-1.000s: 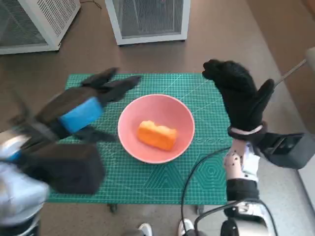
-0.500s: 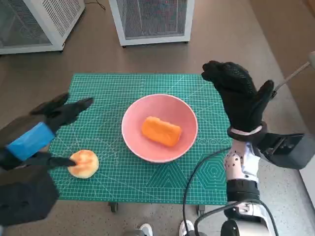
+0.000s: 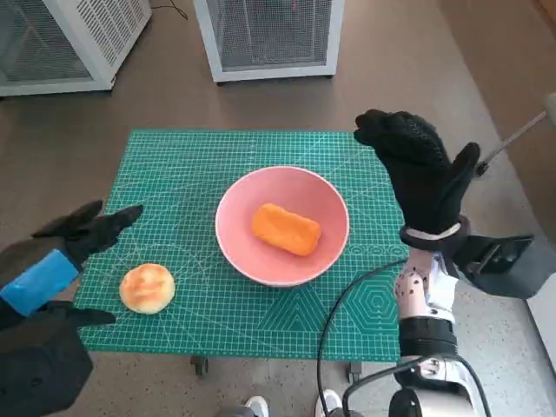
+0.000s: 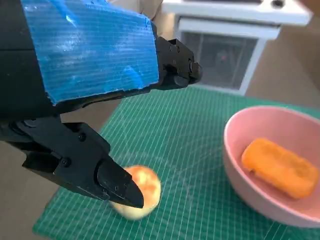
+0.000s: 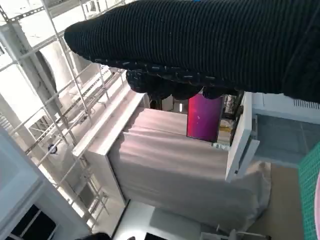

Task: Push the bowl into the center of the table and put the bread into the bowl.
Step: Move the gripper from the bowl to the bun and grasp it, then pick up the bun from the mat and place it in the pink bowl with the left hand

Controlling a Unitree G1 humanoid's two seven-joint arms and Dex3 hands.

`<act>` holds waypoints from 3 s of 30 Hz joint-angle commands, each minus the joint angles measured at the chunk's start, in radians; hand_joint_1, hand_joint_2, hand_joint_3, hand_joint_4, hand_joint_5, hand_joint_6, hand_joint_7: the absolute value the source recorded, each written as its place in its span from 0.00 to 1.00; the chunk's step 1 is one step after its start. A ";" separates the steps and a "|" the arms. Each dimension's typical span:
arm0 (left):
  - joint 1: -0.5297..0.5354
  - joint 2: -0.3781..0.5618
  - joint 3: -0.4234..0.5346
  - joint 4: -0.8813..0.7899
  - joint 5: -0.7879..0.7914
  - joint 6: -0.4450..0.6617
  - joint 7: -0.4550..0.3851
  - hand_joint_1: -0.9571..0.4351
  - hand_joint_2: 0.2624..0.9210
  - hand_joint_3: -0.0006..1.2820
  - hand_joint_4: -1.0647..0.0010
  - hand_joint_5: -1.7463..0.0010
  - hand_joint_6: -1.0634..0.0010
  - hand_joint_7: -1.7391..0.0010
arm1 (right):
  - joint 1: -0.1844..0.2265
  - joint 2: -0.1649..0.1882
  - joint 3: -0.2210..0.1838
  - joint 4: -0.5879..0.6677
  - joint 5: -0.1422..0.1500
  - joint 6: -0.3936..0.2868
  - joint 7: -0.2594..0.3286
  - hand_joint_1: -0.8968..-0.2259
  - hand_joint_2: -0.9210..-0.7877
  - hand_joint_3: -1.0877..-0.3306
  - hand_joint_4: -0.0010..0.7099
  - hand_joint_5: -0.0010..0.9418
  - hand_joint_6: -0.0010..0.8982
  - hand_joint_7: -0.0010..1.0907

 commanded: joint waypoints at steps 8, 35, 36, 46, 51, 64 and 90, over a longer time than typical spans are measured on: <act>0.013 -0.010 -0.116 0.050 0.015 0.005 0.102 0.62 0.73 0.00 0.87 0.99 0.77 0.99 | 0.015 -0.014 0.000 -0.010 0.000 0.011 0.001 0.54 0.00 0.81 0.47 0.00 0.56 0.01; -0.170 -0.054 -0.566 0.488 0.260 0.058 0.220 0.65 0.79 0.01 0.79 0.99 0.70 0.98 | 0.032 -0.046 -0.003 -0.037 -0.017 -0.006 -0.022 0.57 0.00 0.80 0.46 0.00 0.56 0.01; -0.178 -0.054 -0.577 0.497 0.264 0.067 0.211 0.65 0.79 0.01 0.78 0.99 0.69 0.98 | 0.033 -0.047 -0.002 -0.038 -0.018 -0.008 -0.023 0.57 0.00 0.80 0.46 0.00 0.56 0.01; -0.219 -0.046 -0.652 0.587 0.292 0.075 0.175 0.65 0.80 0.01 0.68 0.98 0.60 0.98 | 0.037 -0.047 0.001 -0.042 -0.017 -0.009 -0.021 0.58 0.00 0.79 0.46 0.00 0.57 0.01; -0.216 -0.054 -0.665 0.645 0.305 0.029 0.224 0.67 0.83 0.01 0.52 0.96 0.43 0.95 | 0.041 -0.047 0.002 -0.052 -0.016 -0.008 -0.023 0.58 0.00 0.79 0.46 0.00 0.56 0.01; -0.163 -0.037 -0.582 0.584 0.287 -0.065 0.267 0.69 0.98 0.09 0.40 0.24 0.39 0.43 | 0.049 -0.042 0.004 -0.065 -0.012 -0.001 -0.024 0.58 0.00 0.79 0.46 0.00 0.57 0.01; -0.207 -0.045 -0.337 0.321 0.216 -0.084 0.222 0.69 1.00 0.04 0.33 0.37 0.40 0.32 | 0.055 -0.042 0.010 -0.063 -0.008 0.002 -0.009 0.59 0.00 0.77 0.46 0.00 0.59 0.02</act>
